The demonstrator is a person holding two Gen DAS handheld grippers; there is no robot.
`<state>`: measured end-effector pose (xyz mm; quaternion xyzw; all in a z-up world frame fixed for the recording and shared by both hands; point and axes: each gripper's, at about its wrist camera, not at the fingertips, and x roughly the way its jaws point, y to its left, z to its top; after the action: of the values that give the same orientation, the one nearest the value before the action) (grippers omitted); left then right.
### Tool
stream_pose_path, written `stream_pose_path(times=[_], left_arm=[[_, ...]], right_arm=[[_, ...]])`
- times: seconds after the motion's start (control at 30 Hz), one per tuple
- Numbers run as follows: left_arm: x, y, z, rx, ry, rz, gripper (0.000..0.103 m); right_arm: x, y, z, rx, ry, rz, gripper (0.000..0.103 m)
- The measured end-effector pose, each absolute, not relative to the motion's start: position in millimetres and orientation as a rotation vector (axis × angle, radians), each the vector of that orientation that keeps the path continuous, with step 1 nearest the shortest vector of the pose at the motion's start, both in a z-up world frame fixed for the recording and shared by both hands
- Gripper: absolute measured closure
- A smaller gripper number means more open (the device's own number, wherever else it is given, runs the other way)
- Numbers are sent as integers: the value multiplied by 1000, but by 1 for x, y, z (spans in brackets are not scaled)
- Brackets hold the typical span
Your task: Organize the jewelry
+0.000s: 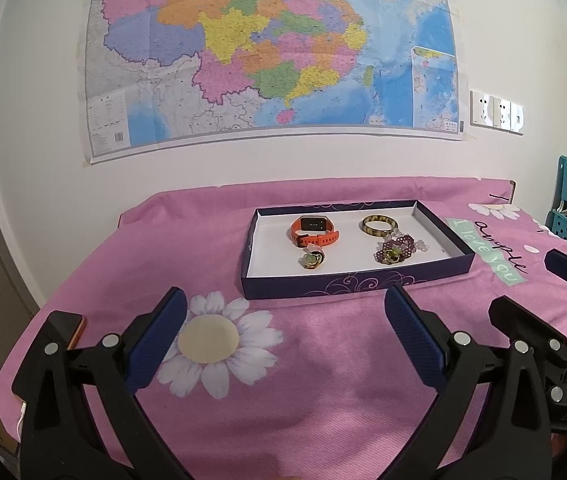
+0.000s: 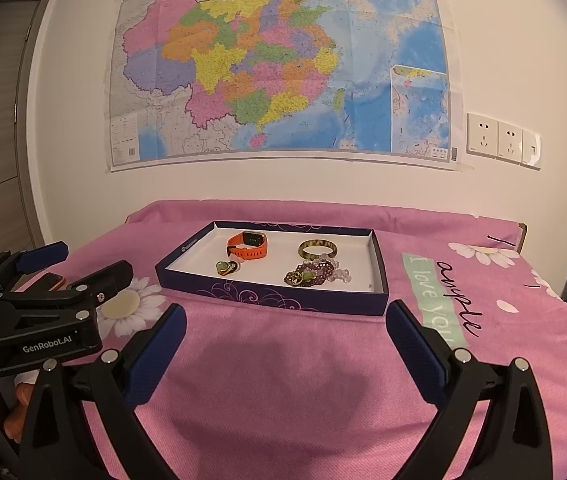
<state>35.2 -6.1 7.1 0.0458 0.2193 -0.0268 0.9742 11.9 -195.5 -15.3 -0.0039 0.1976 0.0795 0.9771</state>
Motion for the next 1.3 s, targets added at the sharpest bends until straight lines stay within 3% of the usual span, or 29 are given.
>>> stream_pose_path(times=[1.3], left_arm=[[41, -7, -2, 84, 484, -66, 5]], right_arm=[[15, -194, -19, -9, 422, 167, 7]])
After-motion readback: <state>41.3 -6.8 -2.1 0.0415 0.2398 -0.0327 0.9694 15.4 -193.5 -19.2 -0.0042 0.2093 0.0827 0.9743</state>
